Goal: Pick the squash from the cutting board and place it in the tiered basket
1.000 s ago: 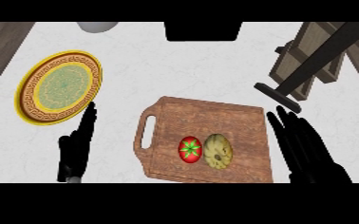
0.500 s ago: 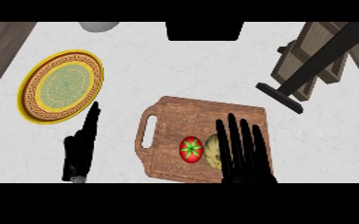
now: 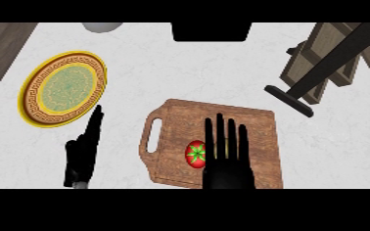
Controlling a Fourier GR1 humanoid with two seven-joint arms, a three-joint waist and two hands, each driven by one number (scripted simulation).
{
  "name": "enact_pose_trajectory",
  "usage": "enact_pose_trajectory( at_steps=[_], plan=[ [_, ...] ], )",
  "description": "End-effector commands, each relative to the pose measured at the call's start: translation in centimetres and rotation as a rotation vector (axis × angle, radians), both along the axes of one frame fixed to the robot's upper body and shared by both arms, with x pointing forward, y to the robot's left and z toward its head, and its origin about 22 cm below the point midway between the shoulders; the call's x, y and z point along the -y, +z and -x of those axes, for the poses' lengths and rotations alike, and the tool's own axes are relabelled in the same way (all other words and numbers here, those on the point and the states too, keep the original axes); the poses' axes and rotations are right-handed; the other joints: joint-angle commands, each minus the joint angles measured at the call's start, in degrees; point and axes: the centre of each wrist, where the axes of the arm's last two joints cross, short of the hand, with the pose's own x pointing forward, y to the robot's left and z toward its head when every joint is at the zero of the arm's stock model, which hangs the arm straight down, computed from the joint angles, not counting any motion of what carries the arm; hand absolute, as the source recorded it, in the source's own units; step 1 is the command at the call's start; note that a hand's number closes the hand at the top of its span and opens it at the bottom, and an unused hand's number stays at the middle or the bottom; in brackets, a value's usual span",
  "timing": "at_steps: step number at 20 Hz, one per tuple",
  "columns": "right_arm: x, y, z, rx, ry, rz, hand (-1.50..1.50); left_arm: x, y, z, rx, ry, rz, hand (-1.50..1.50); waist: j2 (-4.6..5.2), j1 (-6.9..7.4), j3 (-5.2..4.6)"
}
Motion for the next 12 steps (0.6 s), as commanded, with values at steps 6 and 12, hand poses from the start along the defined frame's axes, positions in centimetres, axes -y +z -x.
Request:
enact_pose_trajectory(
  at_steps=[6, 12],
  plan=[
    [-2.6, -1.7, -0.7, -0.109, -0.141, 0.109, -1.50, 0.1, -0.9, 0.5, -0.050, -0.002, 0.007, 0.00, 0.31, 0.39, -0.30],
    [-1.1, -1.7, -2.4, -0.172, -0.221, 0.139, -1.50, -0.4, -1.5, 1.9, -0.058, -0.002, -0.011, 0.00, 0.27, 0.25, -0.30]
  ],
)
